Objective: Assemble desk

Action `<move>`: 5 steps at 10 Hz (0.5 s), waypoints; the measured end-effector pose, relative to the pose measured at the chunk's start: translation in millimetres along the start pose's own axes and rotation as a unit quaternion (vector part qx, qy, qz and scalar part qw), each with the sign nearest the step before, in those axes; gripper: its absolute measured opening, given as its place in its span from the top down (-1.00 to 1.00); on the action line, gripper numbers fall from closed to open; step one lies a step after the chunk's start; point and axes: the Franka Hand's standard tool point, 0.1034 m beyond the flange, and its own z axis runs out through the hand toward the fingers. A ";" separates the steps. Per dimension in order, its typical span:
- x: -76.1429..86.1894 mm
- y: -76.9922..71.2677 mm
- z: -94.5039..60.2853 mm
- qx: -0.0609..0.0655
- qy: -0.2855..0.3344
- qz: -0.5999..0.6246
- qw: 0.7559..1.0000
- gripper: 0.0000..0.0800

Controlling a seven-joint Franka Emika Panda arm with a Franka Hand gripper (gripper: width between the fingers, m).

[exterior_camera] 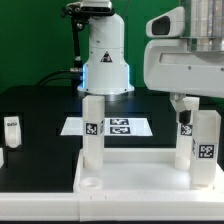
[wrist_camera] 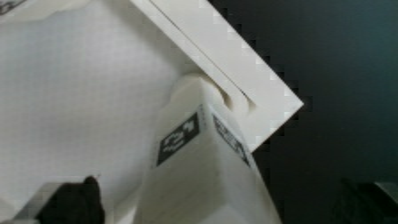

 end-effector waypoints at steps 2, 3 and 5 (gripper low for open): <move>-0.7 -5.6 -1.7 0.005 0.005 -0.088 0.996 -0.62; 0.2 -4.3 -1.0 0.004 0.005 -0.077 0.997 -0.62; 0.6 -3.8 -0.7 0.005 0.005 -0.051 0.999 -0.32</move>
Offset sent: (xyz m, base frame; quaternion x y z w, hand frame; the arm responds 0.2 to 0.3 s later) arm 0.0000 0.0000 0.0000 0.0000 0.0000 0.0000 1.0000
